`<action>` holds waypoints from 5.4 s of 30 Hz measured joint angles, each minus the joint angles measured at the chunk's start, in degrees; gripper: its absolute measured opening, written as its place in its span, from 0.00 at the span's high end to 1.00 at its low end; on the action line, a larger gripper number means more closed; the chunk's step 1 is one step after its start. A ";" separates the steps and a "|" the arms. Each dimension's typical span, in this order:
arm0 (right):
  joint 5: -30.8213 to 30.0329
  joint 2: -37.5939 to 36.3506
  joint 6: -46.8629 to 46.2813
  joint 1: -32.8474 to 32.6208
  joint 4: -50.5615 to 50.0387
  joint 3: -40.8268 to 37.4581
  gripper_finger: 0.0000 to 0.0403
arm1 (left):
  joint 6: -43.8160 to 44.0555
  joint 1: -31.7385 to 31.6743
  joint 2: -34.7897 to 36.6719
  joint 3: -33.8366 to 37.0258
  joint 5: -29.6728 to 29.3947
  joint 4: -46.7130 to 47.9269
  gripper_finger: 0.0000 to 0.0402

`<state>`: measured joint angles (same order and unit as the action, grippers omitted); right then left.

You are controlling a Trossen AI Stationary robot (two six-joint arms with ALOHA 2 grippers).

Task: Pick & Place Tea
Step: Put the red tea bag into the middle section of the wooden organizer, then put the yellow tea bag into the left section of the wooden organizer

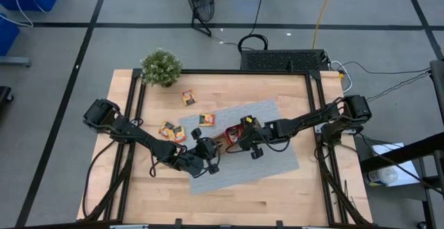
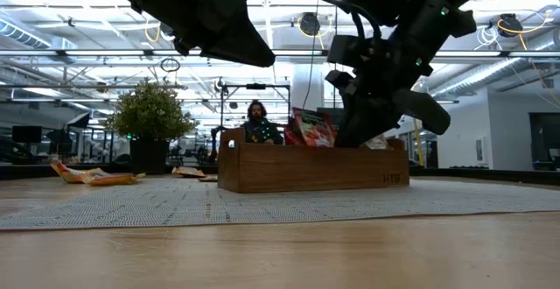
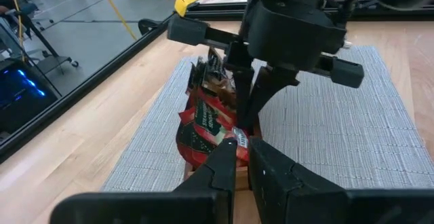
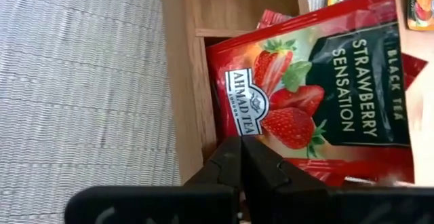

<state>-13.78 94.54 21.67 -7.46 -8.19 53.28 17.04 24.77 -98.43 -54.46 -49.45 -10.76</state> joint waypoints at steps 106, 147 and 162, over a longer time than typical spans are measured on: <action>-8.92 -56.70 -13.22 -3.98 33.70 -46.47 0.95 | 12.55 -60.27 -5.40 -0.41 42.40 37.06 0.38; -8.74 -56.61 -14.58 -3.98 33.42 -46.38 0.96 | 13.84 -35.63 17.92 0.02 45.57 35.61 1.00; -8.66 -56.63 -15.02 -3.98 33.71 -46.40 0.96 | 22.77 -19.96 10.75 -0.02 73.42 20.87 0.99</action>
<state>-22.44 37.91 6.66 -11.44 25.52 6.87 39.81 4.81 -87.68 -54.48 23.97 10.11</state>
